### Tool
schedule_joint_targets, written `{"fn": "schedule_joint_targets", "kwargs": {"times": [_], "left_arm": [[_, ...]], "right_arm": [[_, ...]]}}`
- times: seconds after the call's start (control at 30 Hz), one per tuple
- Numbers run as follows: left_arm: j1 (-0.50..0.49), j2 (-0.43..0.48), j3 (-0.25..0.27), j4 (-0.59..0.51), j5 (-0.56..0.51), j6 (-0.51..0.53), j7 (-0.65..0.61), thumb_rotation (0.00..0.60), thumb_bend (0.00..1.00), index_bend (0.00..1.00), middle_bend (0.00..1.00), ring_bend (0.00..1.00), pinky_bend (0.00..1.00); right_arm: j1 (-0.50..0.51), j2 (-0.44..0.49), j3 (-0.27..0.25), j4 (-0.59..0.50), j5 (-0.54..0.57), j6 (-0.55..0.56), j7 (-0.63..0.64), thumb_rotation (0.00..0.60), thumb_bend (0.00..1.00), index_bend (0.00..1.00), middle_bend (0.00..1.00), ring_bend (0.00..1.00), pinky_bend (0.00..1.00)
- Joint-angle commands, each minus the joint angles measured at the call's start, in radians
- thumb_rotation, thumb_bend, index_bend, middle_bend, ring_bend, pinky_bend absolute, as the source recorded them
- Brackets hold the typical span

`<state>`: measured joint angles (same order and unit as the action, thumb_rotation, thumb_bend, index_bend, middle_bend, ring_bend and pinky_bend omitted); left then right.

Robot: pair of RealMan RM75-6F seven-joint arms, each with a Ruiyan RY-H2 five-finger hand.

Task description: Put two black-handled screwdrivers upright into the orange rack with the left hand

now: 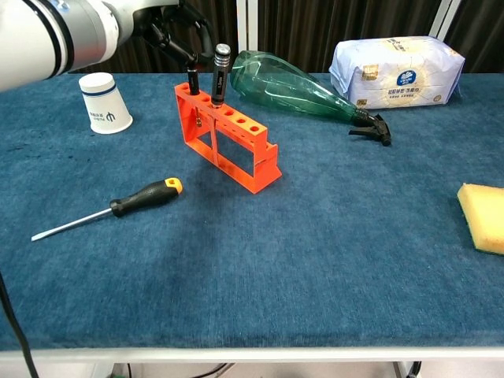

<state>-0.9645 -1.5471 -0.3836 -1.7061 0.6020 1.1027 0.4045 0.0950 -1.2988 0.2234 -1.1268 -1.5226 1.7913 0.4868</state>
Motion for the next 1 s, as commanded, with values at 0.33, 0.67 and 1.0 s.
{"fn": "schedule_joint_targets", "kwargs": {"times": [0.33, 0.67, 1.0], "left_arm": [[0.096, 0.127, 0.017, -0.119, 0.136, -0.031, -0.149, 0.535, 0.34, 0.43, 0.12, 0.01, 0.15], [0.085, 0.122, 0.024, -0.095, 0.153, -0.111, -0.221, 0.485, 0.29, 0.4, 0.12, 0.01, 0.16], [0.058, 0.086, 0.03, -0.057, 0.149, -0.119, -0.221, 0.534, 0.29, 0.43, 0.12, 0.01, 0.16]], "right_arm": [[0.001, 0.002, -0.002, -0.004, -0.003, -0.002, -0.006, 0.6, 0.38, 0.0, 0.0, 0.0, 0.0], [0.006, -0.002, -0.007, -0.018, -0.014, -0.001, -0.028, 0.6, 0.39, 0.0, 0.0, 0.0, 0.0], [0.006, 0.0, -0.004, -0.011, -0.004, -0.009, -0.019, 0.6, 0.38, 0.0, 0.0, 0.0, 0.0]]}}
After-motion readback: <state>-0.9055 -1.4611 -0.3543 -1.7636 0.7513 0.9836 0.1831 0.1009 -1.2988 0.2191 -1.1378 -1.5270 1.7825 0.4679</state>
